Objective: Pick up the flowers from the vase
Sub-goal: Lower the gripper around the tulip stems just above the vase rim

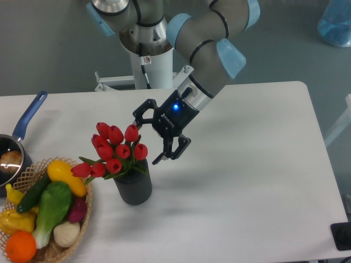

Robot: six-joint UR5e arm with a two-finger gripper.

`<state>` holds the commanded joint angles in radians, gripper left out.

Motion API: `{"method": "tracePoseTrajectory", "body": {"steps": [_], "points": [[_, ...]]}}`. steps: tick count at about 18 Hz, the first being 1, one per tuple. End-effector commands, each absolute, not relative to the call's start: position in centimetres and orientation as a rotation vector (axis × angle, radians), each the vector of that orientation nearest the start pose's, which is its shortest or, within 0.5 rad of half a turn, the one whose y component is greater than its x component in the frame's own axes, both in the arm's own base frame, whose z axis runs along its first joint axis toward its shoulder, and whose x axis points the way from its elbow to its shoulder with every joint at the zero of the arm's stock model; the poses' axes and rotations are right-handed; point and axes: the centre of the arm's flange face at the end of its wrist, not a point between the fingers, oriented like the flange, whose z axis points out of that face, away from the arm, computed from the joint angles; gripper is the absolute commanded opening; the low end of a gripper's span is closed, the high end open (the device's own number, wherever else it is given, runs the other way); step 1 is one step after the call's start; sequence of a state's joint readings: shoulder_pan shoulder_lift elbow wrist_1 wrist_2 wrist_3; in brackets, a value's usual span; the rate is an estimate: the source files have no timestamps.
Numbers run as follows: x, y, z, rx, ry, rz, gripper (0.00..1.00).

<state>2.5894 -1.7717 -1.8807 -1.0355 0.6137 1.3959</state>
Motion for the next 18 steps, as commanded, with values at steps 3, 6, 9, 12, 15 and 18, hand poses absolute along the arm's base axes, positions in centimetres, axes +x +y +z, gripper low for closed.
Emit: {"method": "tracePoseTrajectory", "body": {"steps": [3, 6, 9, 12, 15, 18], "points": [[-33.9, 46.4, 33.2, -2.145, 0.424, -0.376, 1.00], [-33.8, 47.3, 33.1, -2.140, 0.434, -0.373, 1.00], [-33.9, 47.6, 32.9, -2.136, 0.441, -0.366, 1.00], [-33.3, 48.6, 32.8, -2.121, 0.469, -0.366, 1.00], [-32.8, 49.3, 32.6, -2.113, 0.494, -0.359, 1.00], [-32.8, 49.5, 32.3, -2.111, 0.501, -0.357, 1.00]]}}
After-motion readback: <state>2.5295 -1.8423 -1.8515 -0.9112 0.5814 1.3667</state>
